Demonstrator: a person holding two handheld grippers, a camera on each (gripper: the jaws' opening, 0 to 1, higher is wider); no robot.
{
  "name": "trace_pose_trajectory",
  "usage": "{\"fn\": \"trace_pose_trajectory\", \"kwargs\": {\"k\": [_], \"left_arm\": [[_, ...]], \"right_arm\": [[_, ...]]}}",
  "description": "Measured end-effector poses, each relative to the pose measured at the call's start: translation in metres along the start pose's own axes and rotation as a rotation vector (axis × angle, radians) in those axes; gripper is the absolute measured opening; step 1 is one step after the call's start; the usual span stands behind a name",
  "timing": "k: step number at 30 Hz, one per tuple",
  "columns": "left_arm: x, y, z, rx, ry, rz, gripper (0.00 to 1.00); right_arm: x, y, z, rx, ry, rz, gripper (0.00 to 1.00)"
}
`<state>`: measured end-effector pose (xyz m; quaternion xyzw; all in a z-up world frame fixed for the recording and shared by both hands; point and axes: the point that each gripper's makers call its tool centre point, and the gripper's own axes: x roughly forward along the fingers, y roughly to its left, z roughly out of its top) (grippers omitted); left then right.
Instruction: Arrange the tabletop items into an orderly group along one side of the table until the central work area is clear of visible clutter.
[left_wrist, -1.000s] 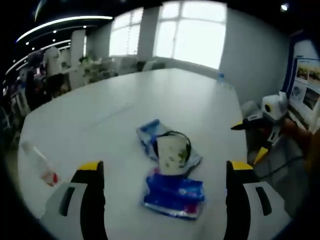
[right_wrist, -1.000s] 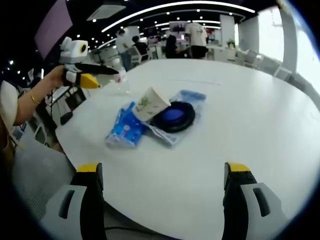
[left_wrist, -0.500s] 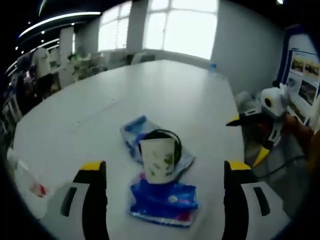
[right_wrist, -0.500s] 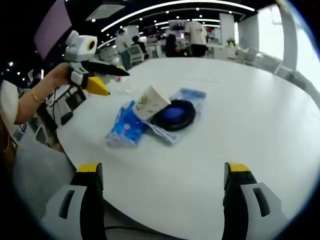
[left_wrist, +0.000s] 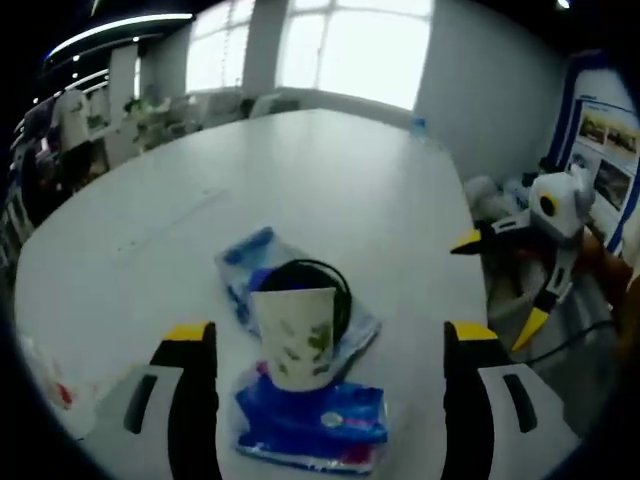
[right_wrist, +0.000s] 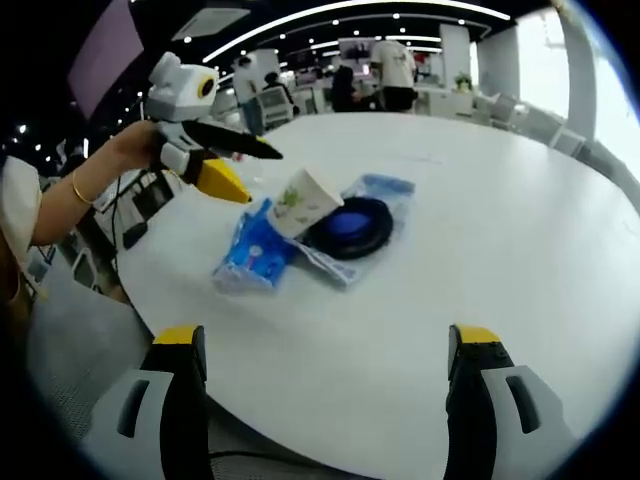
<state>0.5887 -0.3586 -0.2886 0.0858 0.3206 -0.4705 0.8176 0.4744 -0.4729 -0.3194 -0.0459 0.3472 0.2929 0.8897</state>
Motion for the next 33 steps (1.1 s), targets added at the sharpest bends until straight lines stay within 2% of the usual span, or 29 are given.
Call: {"fn": "trace_pose_trajectory", "kwargs": {"k": [10, 25, 33], "left_arm": [[0.016, 0.001, -0.008, -0.013, 0.059, -0.012, 0.84], [0.034, 0.016, -0.012, -0.055, 0.089, 0.011, 0.76], [0.042, 0.019, -0.022, -0.033, 0.146, 0.021, 0.71]], "right_arm": [[0.0, 0.001, -0.002, 0.001, 0.007, 0.003, 0.99], [0.001, 0.0, -0.004, 0.002, 0.019, 0.002, 0.99], [0.001, -0.001, -0.004, 0.005, 0.019, -0.001, 0.99]]}}
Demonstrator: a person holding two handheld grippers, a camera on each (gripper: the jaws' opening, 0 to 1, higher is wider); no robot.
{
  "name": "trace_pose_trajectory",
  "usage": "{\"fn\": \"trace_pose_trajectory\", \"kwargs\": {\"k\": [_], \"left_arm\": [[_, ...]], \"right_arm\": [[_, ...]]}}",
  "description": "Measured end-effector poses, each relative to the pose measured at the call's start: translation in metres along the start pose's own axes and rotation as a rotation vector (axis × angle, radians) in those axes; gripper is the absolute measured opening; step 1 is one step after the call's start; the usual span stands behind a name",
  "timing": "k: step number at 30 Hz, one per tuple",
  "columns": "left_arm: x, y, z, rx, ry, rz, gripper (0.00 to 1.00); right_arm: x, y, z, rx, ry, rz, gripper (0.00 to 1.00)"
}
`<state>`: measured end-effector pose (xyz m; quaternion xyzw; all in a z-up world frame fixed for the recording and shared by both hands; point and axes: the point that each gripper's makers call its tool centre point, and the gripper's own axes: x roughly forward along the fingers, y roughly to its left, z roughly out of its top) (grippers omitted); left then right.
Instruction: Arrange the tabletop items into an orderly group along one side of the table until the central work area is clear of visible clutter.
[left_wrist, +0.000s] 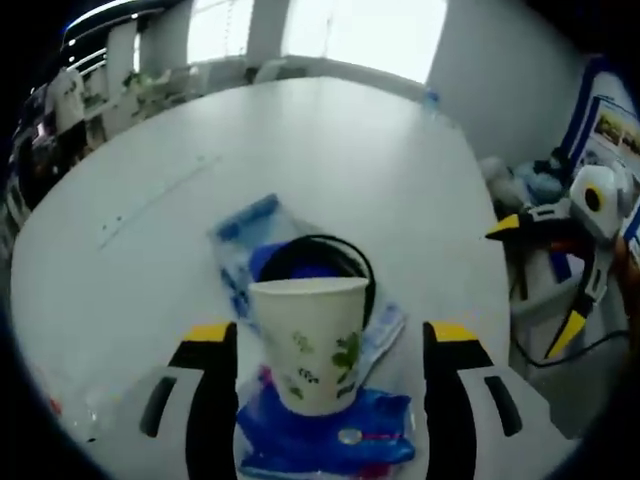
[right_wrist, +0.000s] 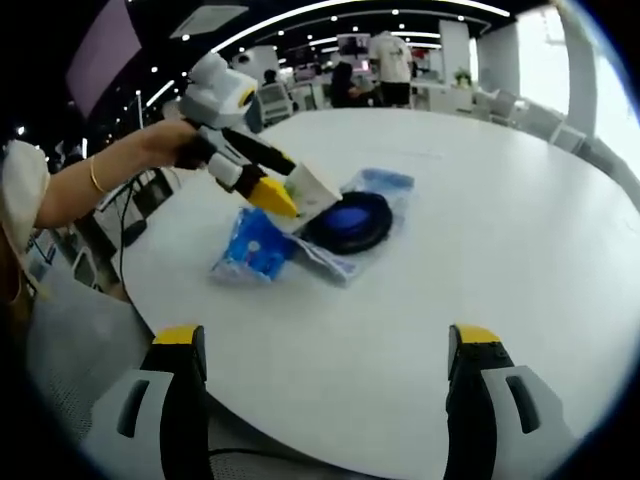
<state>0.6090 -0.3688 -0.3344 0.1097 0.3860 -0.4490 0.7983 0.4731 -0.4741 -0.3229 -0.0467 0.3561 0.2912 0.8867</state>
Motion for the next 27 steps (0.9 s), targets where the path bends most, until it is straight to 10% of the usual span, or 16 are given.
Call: {"fn": "trace_pose_trajectory", "kwargs": {"k": [27], "left_arm": [[0.009, 0.003, -0.004, 0.022, 0.016, -0.014, 0.43]], "right_arm": [[0.0, -0.002, -0.003, 0.003, 0.013, -0.009, 0.99]]}}
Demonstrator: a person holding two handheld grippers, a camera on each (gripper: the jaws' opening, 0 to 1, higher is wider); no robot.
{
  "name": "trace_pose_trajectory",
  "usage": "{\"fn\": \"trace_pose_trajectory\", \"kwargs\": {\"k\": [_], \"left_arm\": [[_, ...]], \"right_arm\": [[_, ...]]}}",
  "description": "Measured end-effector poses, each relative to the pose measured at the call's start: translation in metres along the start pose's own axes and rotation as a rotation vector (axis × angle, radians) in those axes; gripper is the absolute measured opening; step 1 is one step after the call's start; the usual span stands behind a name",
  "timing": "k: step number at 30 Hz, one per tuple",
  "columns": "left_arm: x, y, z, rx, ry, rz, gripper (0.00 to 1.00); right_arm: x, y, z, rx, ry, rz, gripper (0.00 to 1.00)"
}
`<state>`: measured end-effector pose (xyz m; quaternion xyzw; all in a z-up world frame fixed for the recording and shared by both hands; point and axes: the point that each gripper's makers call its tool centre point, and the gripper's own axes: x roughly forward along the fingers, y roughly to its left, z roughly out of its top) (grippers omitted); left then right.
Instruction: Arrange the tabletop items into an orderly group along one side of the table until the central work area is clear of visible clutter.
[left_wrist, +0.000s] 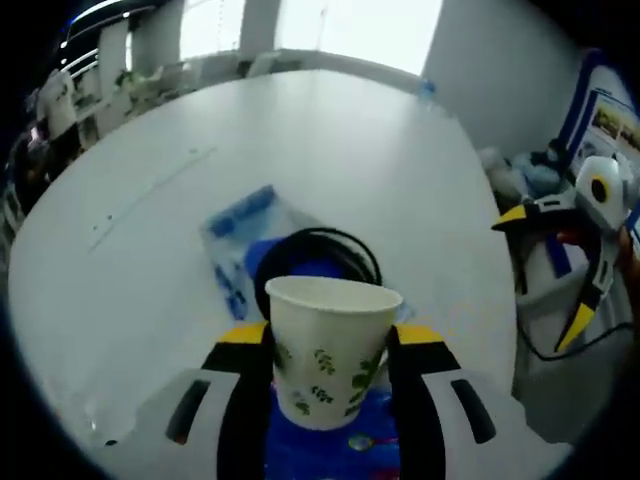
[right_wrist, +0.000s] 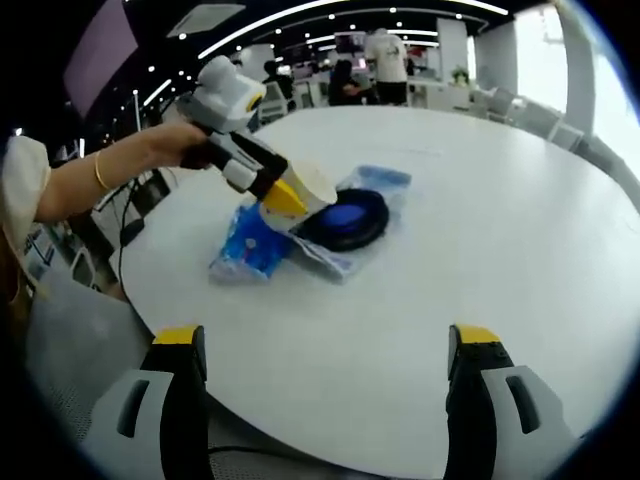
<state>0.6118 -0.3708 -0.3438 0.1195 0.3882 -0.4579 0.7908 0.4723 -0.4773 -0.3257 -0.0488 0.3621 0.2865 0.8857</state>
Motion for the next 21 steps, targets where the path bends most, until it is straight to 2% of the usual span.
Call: {"fn": "trace_pose_trajectory", "kwargs": {"k": [6, 21], "left_arm": [[-0.003, 0.001, -0.001, -0.012, -0.013, 0.005, 0.42], [-0.02, 0.007, 0.007, -0.15, -0.128, 0.014, 0.42]], "right_arm": [[0.0, 0.0, 0.0, 0.001, 0.002, 0.003, 0.99], [0.001, 0.001, -0.002, -0.005, 0.014, 0.004, 0.99]]}}
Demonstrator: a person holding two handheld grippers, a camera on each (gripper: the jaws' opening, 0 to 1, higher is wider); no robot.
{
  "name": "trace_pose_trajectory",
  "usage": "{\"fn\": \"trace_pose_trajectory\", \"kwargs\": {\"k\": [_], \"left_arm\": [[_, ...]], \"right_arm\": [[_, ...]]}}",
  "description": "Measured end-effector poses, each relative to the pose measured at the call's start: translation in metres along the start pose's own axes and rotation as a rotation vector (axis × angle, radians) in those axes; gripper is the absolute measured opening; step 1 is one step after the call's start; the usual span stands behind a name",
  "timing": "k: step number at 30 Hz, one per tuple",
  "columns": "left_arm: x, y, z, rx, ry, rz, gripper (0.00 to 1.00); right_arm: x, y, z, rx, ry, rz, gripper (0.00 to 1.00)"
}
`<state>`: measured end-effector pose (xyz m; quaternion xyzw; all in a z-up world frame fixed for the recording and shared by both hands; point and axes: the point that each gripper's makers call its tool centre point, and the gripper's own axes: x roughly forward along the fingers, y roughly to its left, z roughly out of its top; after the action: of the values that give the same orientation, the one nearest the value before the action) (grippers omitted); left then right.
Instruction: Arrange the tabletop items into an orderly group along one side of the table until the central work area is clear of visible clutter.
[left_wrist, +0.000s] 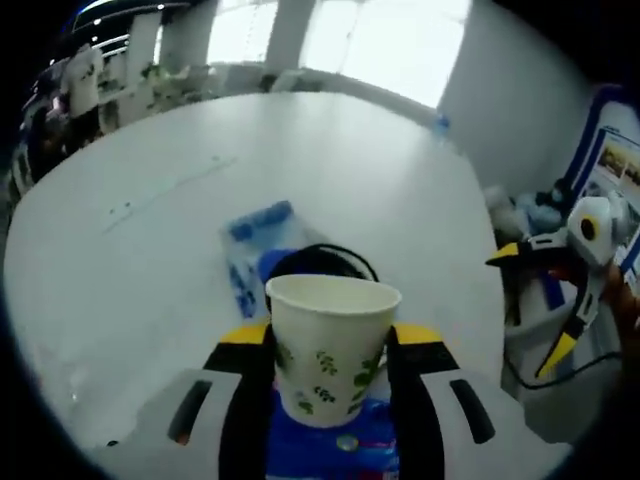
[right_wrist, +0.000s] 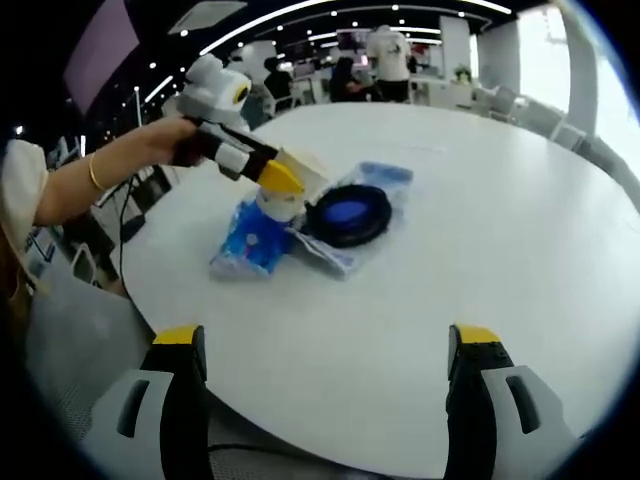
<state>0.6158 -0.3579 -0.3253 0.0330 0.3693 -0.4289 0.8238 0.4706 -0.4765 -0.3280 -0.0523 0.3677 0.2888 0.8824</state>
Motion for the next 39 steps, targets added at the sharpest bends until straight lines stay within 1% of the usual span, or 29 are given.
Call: {"fn": "trace_pose_trajectory", "kwargs": {"k": [2, 4, 5, 7, 11, 13, 15, 18, 19, 20, 22, 28, 31, 33, 34, 38, 39], "left_arm": [[-0.005, 0.001, 0.002, 0.019, -0.032, 0.011, 0.41], [-0.007, 0.002, 0.002, 0.011, -0.044, 0.018, 0.41], [-0.009, 0.003, 0.003, 0.004, -0.065, 0.02, 0.41], [-0.011, 0.005, 0.004, -0.002, -0.083, 0.023, 0.41], [-0.016, 0.01, 0.01, 0.0, -0.148, 0.044, 0.41], [-0.021, 0.013, 0.021, -0.003, -0.225, 0.063, 0.41], [-0.026, 0.016, 0.025, -0.014, -0.262, 0.074, 0.41], [-0.036, 0.021, 0.034, -0.017, -0.345, 0.093, 0.41], [-0.037, 0.022, 0.035, -0.008, -0.356, 0.101, 0.41], [-0.04, 0.024, 0.038, 0.013, -0.386, 0.115, 0.41], [-0.043, 0.026, 0.037, 0.011, -0.393, 0.129, 0.41], [-0.058, 0.041, 0.043, 0.025, -0.484, 0.211, 0.4], [-0.06, 0.044, 0.043, 0.023, -0.491, 0.216, 0.41], [-0.063, 0.047, 0.044, 0.036, -0.5, 0.234, 0.41], [-0.064, 0.05, 0.045, 0.055, -0.505, 0.25, 0.41], [-0.071, 0.056, 0.051, 0.071, -0.554, 0.283, 0.41], [-0.071, 0.058, 0.051, 0.07, -0.559, 0.287, 0.4]], "right_arm": [[0.0, 0.0, 0.0, -0.001, 0.002, 0.0, 0.99], [0.001, 0.0, -0.001, 0.0, 0.004, 0.0, 0.99], [0.001, 0.0, -0.001, 0.0, 0.006, -0.002, 0.99], [0.001, 0.0, -0.002, -0.003, 0.012, -0.002, 0.99], [0.001, 0.0, -0.002, -0.002, 0.013, 0.001, 0.99], [0.001, 0.0, -0.002, 0.001, 0.011, 0.001, 0.99], [0.001, 0.001, -0.001, 0.004, 0.006, 0.005, 0.99], [0.001, 0.002, -0.001, 0.003, 0.005, 0.009, 0.99], [0.002, 0.002, -0.001, 0.002, 0.005, 0.009, 0.99], [0.002, 0.002, -0.001, 0.003, 0.006, 0.01, 0.99], [0.002, 0.002, -0.002, 0.003, 0.01, 0.01, 0.99], [0.003, 0.005, -0.005, -0.005, 0.024, 0.02, 0.99], [0.003, 0.005, -0.005, -0.002, 0.025, 0.022, 0.99], [0.004, 0.006, -0.004, 0.003, 0.019, 0.026, 0.99], [0.004, 0.006, -0.004, 0.003, 0.019, 0.026, 0.99], [0.004, 0.008, -0.004, 0.004, 0.019, 0.032, 0.99], [0.004, 0.008, -0.005, 0.003, 0.021, 0.032, 0.99]]}}
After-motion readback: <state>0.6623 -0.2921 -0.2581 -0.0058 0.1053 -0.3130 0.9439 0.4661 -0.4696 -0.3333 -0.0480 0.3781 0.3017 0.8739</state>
